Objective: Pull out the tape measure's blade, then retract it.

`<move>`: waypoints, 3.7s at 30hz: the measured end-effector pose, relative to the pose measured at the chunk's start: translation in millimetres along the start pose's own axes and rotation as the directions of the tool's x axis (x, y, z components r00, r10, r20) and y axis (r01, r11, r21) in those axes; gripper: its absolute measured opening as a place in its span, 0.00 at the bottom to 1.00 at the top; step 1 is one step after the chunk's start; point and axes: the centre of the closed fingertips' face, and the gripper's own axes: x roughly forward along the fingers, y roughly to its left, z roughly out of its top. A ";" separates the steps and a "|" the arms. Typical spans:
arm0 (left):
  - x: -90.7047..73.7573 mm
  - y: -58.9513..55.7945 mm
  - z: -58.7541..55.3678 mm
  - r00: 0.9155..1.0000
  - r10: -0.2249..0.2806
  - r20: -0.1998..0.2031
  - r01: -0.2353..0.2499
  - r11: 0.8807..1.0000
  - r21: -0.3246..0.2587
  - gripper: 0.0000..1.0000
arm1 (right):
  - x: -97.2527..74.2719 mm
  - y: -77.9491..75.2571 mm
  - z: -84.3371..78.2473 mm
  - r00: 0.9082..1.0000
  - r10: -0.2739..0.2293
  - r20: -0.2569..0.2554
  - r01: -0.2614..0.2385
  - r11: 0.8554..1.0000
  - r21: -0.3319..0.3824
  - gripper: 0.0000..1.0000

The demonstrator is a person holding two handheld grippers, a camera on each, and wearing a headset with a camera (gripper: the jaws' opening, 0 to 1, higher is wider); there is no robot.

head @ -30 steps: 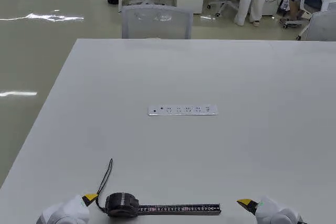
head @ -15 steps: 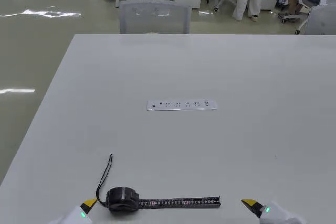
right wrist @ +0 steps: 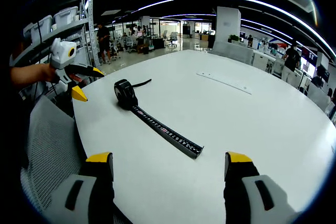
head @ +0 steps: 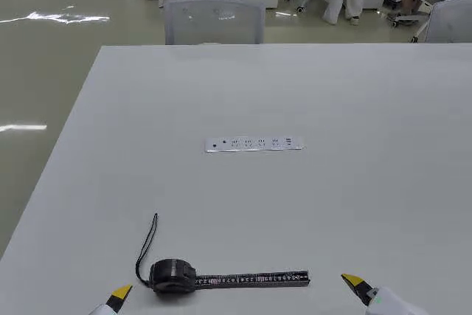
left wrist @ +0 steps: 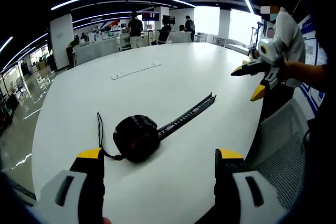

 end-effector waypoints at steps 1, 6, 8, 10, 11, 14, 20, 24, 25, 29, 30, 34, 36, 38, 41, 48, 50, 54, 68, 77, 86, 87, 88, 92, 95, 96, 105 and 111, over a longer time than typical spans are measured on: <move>-0.5 -1.7 0.8 1.000 0.001 0.001 -0.001 1.000 -0.003 0.87 | -0.6 0.9 1.0 1.000 -0.004 0.004 0.004 1.000 0.001 0.90; -1.4 -6.2 6.0 1.000 0.016 0.021 -0.015 0.999 -0.050 0.95 | -2.6 4.8 1.1 1.000 -0.016 0.013 0.016 1.000 0.021 0.92; -1.4 -6.2 7.6 0.999 0.030 0.028 -0.028 0.998 -0.058 0.96 | -2.8 7.2 0.6 1.000 -0.018 0.015 0.017 1.000 0.024 0.94; -1.0 -6.0 6.9 0.999 0.034 0.028 -0.033 0.997 -0.064 0.97 | -3.1 8.0 -0.2 1.000 -0.022 0.014 0.022 0.999 0.025 0.95; -1.0 -5.9 7.5 0.999 0.039 0.033 -0.037 0.997 -0.070 0.98 | -3.6 8.1 0.2 0.999 -0.027 0.018 0.026 0.999 0.030 0.95; -1.8 -5.9 9.0 0.998 0.048 0.039 -0.045 0.996 -0.074 0.99 | -5.3 10.5 2.2 0.999 -0.026 0.026 0.025 0.999 0.047 0.97; -1.3 -1.7 5.7 0.997 0.064 0.041 -0.060 0.994 -0.091 0.99 | -7.8 12.6 6.8 0.999 -0.025 0.042 0.022 0.997 0.073 1.00; -0.8 -1.5 1.9 0.997 0.066 0.029 -0.064 0.995 -0.082 0.99 | -8.2 15.7 9.1 0.999 -0.015 0.048 0.011 0.997 0.076 1.00; -0.8 -2.0 1.4 0.998 0.065 0.026 -0.062 0.994 -0.084 0.99 | -8.2 15.7 9.3 0.999 -0.014 0.050 0.011 0.997 0.076 1.00; -0.6 -2.8 -0.7 0.997 0.068 0.024 -0.066 0.994 -0.084 0.99 | -8.7 16.1 10.3 0.999 -0.016 0.050 0.012 0.997 0.077 1.00; -0.3 -3.2 -0.9 0.997 0.067 0.023 -0.065 0.994 -0.086 0.99 | -9.0 16.1 10.4 0.999 -0.016 0.050 0.012 0.997 0.075 1.00; 0.5 -3.5 -2.6 0.997 0.074 0.015 -0.072 0.994 -0.082 0.99 | -9.9 15.4 9.5 0.999 -0.017 0.048 0.013 0.997 0.073 1.00; 0.8 -1.5 -3.9 0.996 0.086 0.012 -0.084 0.992 -0.090 0.99 | -10.3 14.0 8.0 0.999 -0.017 0.045 0.014 0.997 0.072 1.00; 0.6 0.1 -4.7 0.996 0.094 0.009 -0.092 0.990 -0.107 0.99 | -11.0 12.8 7.1 0.999 -0.019 0.042 0.016 0.997 0.073 1.00; 1.0 3.2 -6.8 0.994 0.111 0.004 -0.110 0.986 -0.122 0.99 | -11.5 11.5 6.0 0.999 -0.020 0.042 0.017 0.997 0.074 1.00; 3.9 6.5 -5.1 0.988 0.152 0.011 -0.148 0.978 -0.149 0.99 | -9.3 12.7 3.4 0.999 -0.013 0.037 0.010 0.997 0.075 1.00; 5.5 7.8 -4.2 0.986 0.167 0.016 -0.162 0.974 -0.156 0.99 | -9.0 13.7 4.3 0.999 -0.010 0.039 0.007 0.997 0.072 1.00; 10.0 12.3 -1.1 0.976 0.214 0.032 -0.205 0.963 -0.175 0.99 | -7.9 14.1 4.3 0.999 -0.005 0.041 0.003 0.998 0.061 0.99; 31.0 6.2 -4.3 0.966 0.256 0.044 -0.239 0.943 -0.232 0.95 | -7.3 5.0 10.3 0.998 0.016 0.053 -0.018 0.999 0.027 0.94; 40.6 15.6 -6.1 0.941 0.336 0.040 -0.318 0.919 -0.232 0.94 | -5.4 -3.5 9.1 0.998 0.049 0.048 -0.049 0.999 0.010 0.90; 48.3 27.9 -6.5 0.916 0.400 0.038 -0.377 0.889 -0.260 0.91 | 0.4 -6.5 -1.1 0.993 0.114 0.027 -0.113 0.992 -0.048 0.84; 49.1 28.9 -6.8 0.914 0.404 0.038 -0.380 0.886 -0.264 0.90 | 0.7 -7.1 -1.3 0.993 0.118 0.027 -0.116 0.992 -0.053 0.83; 50.1 30.4 -5.7 0.912 0.409 0.045 -0.382 0.882 -0.278 0.91 | 1.4 -8.2 -1.7 0.992 0.124 0.026 -0.122 0.991 -0.056 0.82; 50.5 34.0 2.2 0.900 0.428 0.085 -0.384 0.869 -0.311 0.89 | 4.4 -14.2 -2.1 0.990 0.137 0.028 -0.134 0.988 -0.076 0.76; 53.4 36.8 3.5 0.893 0.440 0.091 -0.396 0.867 -0.303 0.92 | 7.2 -16.7 -0.5 0.985 0.167 0.030 -0.163 0.981 -0.108 0.76; 56.3 37.4 1.6 0.895 0.440 0.074 -0.402 0.866 -0.297 0.92 | 8.4 -18.9 -0.6 0.985 0.173 0.025 -0.168 0.978 -0.127 0.74; 66.7 39.9 0.7 0.887 0.458 0.055 -0.426 0.859 -0.282 0.82 | 21.5 -34.1 -3.4 0.976 0.217 0.001 -0.214 0.964 -0.159 0.63; 69.7 45.5 -1.3 0.875 0.481 0.051 -0.444 0.841 -0.308 0.79 | 31.2 -39.8 -10.2 0.965 0.260 -0.026 -0.260 0.942 -0.212 0.55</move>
